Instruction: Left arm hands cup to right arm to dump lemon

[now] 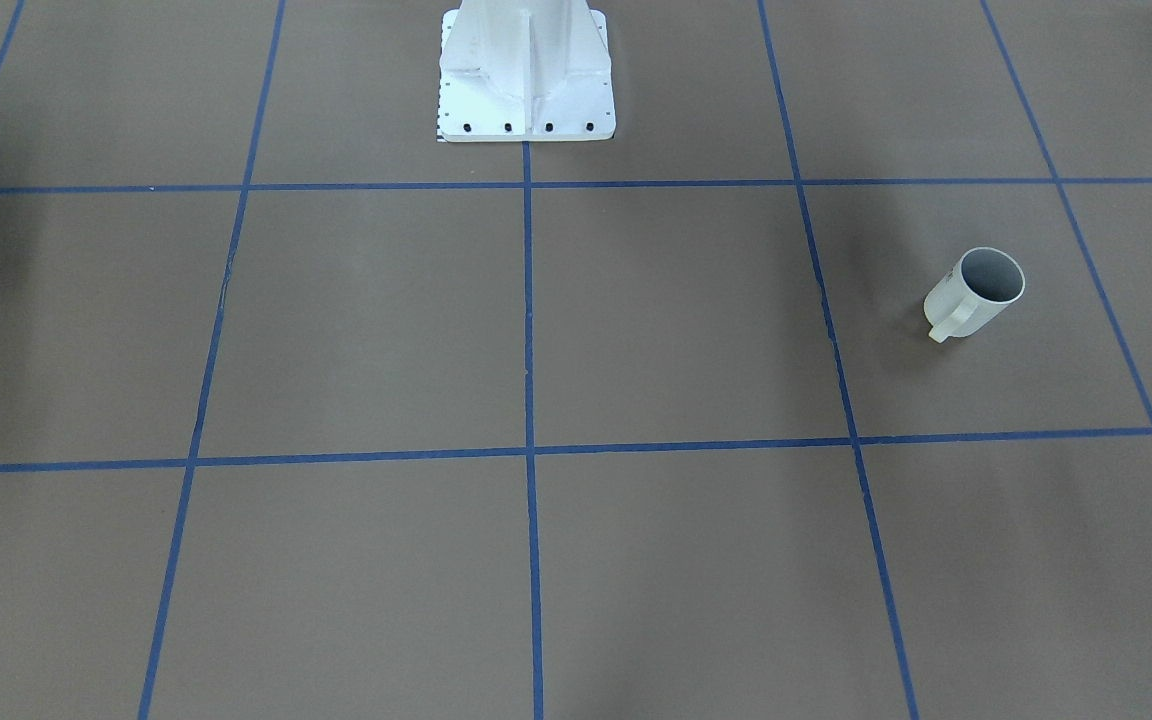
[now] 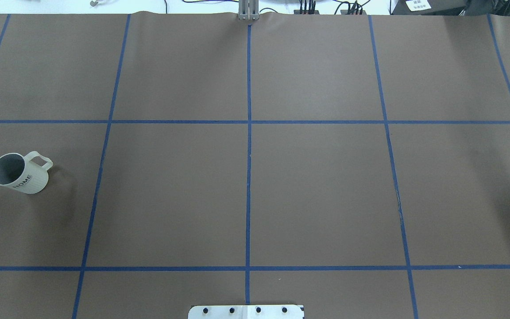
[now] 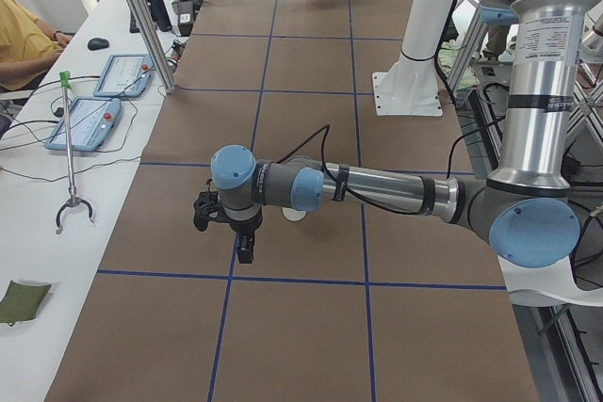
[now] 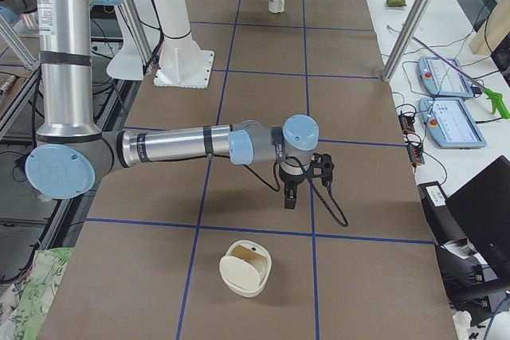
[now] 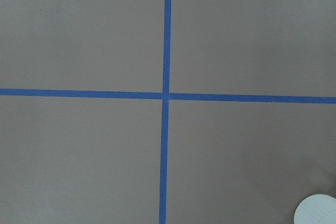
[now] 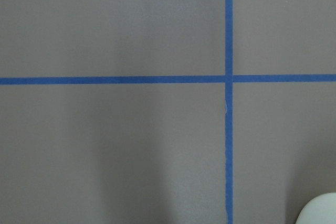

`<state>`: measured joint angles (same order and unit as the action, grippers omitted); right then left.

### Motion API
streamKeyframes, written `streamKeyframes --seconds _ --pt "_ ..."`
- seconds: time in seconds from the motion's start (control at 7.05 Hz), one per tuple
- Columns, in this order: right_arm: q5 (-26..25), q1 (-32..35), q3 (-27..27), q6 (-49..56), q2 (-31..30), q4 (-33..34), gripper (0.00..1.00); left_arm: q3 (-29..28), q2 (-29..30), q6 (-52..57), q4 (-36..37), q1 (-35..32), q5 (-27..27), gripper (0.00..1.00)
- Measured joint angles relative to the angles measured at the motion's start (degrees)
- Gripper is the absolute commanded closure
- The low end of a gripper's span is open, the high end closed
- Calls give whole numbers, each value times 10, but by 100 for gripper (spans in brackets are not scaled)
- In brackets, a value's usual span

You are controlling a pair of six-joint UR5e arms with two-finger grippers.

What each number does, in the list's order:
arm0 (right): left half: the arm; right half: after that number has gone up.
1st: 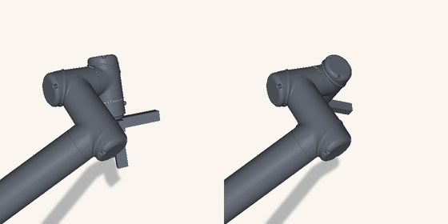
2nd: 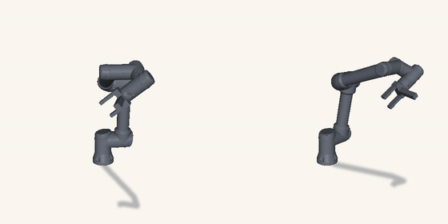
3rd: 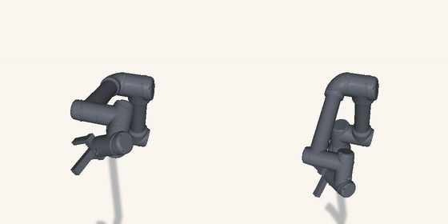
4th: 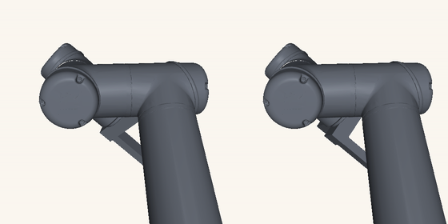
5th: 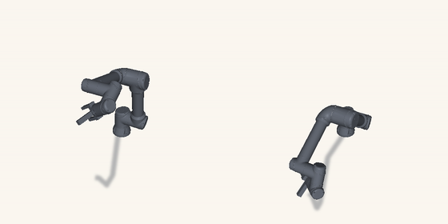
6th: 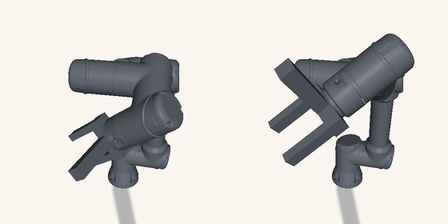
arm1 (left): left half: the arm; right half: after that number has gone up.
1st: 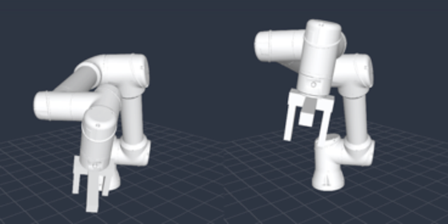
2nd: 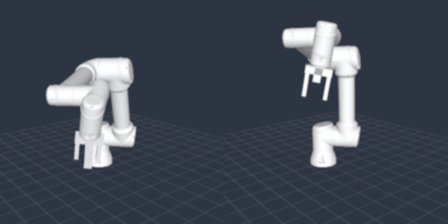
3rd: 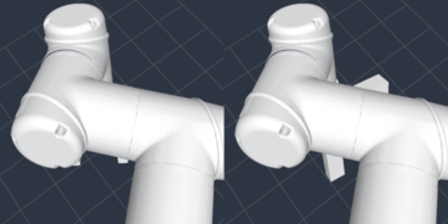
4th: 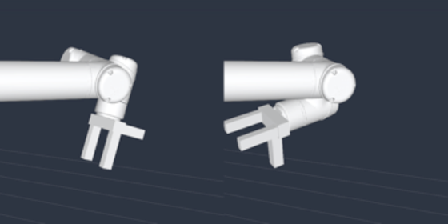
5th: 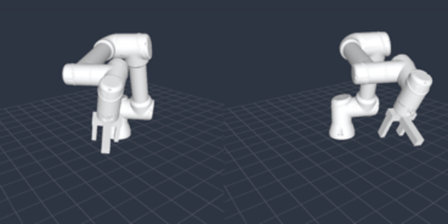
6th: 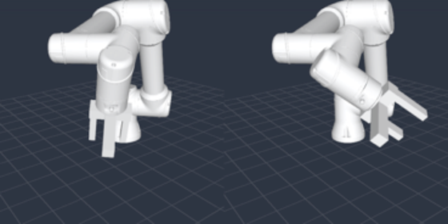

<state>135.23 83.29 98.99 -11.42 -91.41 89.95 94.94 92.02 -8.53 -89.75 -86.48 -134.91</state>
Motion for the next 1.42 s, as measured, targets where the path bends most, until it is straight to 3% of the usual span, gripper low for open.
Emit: streamKeyframes --seconds 0.99,1.28,1.42 --pt "10 -1 -1 -4 0 -1 0 5 -10 0 -7 4 -24 0" --pt "9 -5 -4 -8 2 -2 0 13 -4 -44 -24 52 -57 0" --pt "8 -11 -5 -8 4 -3 0 19 -5 -108 -70 83 -62 0"
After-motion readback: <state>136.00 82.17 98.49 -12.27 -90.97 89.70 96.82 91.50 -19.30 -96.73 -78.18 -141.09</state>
